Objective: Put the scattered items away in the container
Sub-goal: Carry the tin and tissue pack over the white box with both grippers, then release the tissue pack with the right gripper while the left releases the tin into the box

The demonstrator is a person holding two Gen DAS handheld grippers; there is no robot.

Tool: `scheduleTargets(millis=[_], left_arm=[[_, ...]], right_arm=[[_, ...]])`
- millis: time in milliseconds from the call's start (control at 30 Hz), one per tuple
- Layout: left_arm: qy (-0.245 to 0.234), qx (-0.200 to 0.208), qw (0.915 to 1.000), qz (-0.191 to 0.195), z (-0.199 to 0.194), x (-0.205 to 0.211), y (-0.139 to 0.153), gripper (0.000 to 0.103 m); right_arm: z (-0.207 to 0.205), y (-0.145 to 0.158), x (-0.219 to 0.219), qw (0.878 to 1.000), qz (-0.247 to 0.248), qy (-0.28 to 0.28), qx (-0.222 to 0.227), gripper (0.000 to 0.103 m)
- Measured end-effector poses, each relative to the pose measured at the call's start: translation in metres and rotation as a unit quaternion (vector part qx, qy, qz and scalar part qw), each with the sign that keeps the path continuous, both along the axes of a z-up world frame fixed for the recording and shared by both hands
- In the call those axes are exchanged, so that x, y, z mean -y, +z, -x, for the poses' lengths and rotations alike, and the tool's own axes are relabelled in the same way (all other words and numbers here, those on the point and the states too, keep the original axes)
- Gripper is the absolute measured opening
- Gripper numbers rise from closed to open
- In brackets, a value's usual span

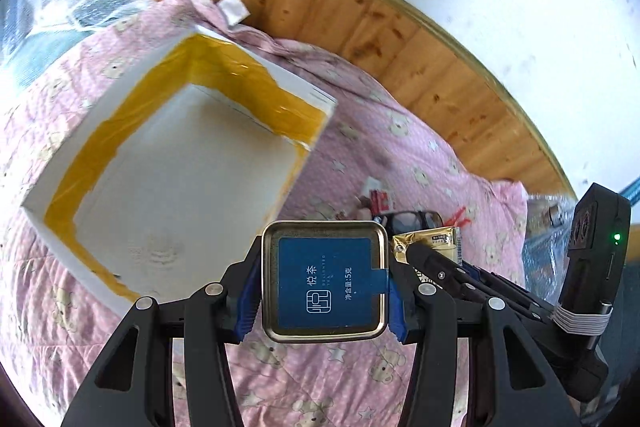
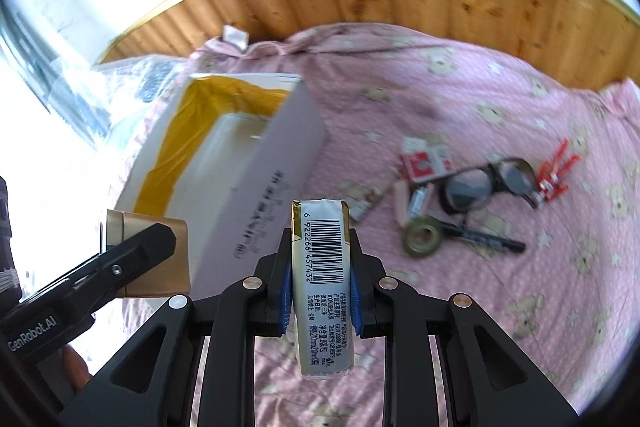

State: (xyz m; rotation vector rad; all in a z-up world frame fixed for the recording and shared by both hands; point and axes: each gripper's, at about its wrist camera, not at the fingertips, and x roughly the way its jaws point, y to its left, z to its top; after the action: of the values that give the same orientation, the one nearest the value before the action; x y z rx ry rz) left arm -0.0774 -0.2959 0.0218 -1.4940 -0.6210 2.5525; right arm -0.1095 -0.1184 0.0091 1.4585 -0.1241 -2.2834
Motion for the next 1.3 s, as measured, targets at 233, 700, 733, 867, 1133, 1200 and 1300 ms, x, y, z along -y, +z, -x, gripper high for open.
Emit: scheduleTargets(millis=[233,700,733,867,1133,1200,1300], left_arm=[[0.045,-0.002,0.9990,-0.008,0.002,0.042,-0.001,0.052],[0.118,0.010,0.9929,-0.006,0.032,0.115,-0.030,0.052],[0.122,0.012,0.9925,-0.004,0.035,0.119,-0.033,0.052],[0.135,0.012,0.9907,-0.001,0.045,0.132,-0.044,0.052],[0.151,0.039,0.9877,-0.013,0.056,0.164,-0.075,0.053],[0.150,0.043,0.9876,-0.012,0.052,0.165,-0.079,0.053],[0.146,0.051,0.9879,-0.009,0.048,0.163,-0.085,0.053]], right_arm=[[0.004,0.012,0.054,0.999,-0.001,0.051,-0.013,0.024],[0.034,0.006,0.150,0.991,-0.013,0.131,-0.024,0.024],[0.037,0.003,0.155,0.990,-0.016,0.135,-0.023,0.024],[0.050,-0.005,0.173,0.988,-0.022,0.150,-0.030,0.027],[0.065,-0.032,0.166,0.990,-0.016,0.140,-0.019,0.054],[0.063,-0.037,0.157,0.991,-0.011,0.132,-0.008,0.054],[0.056,-0.041,0.145,0.993,-0.003,0.121,0.008,0.054]])
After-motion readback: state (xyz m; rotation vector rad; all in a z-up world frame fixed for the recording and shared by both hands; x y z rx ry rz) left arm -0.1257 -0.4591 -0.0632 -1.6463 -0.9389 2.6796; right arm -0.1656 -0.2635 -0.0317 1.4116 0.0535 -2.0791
